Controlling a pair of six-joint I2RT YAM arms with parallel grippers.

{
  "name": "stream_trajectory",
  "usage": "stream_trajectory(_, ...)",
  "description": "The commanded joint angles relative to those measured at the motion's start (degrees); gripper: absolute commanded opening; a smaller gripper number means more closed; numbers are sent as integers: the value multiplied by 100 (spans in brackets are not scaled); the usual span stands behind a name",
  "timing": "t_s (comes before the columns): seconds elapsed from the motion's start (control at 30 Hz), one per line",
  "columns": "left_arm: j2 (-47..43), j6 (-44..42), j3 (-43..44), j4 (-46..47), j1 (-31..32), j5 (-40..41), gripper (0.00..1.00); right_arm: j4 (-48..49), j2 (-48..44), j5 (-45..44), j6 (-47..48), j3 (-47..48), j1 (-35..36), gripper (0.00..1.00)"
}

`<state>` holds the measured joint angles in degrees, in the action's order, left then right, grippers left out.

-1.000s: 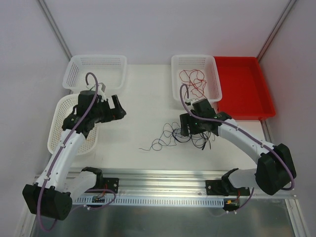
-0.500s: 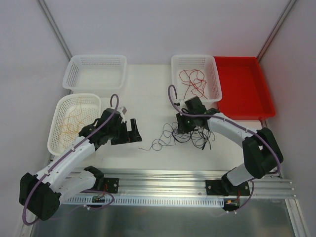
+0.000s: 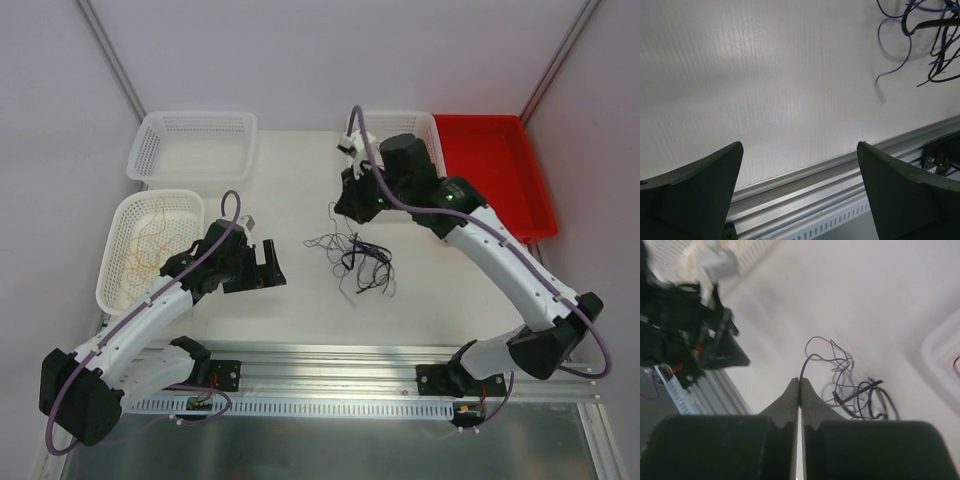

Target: Untangle the cables

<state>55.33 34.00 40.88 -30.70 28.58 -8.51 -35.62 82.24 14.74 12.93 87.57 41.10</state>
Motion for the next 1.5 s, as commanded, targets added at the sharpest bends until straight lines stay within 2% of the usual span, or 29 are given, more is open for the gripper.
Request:
stream_trajectory(0.0, 57, 116, 165, 38, 51, 60, 99, -595, -454, 11, 114, 1181, 108, 1)
stream_trajectory(0.07, 74, 81, 209, 38, 60, 52, 99, -448, -594, -41, 70, 1533, 179, 1)
stream_trajectory(0.2, 66, 81, 236, 38, 60, 95, 99, 570, -1129, -410, -229, 843, 223, 2)
stream_trajectory(0.3, 30, 89, 236, 38, 51, 69, 99, 83, -1017, -446, -440, 972, 232, 1)
stream_trajectory(0.43, -84, 28, 192, 46, 60, 25, 99, 388, -1271, -480, -651, 53, 223, 1)
stream_trajectory(0.8, -725, -359, 121, 863, 157, -581, 99, 266, -1298, -577, -801, -539, 223, 1)
stream_trajectory(0.87, -699, -385, 130, 925, 201, -599, 99, 83, -1333, -788, -713, -356, 232, 1)
stream_trajectory(1.07, -137, -236, 122, 1031, 227, -353, 99, -674, -1201, -1376, -143, 1242, 232, 1)
stream_trajectory(1.2, 170, -34, 87, 1040, 227, -326, 99, -903, -1149, -2492, 446, 2524, 170, 1)
stream_trajectory(1.33, 232, 45, 43, 1040, 227, -125, 99, -580, -1201, -3308, 877, 3020, 39, 1)
stream_trajectory(1.47, 381, 133, 51, 1005, 227, 95, 99, -52, -1368, -3785, 1132, 2880, -312, 1)
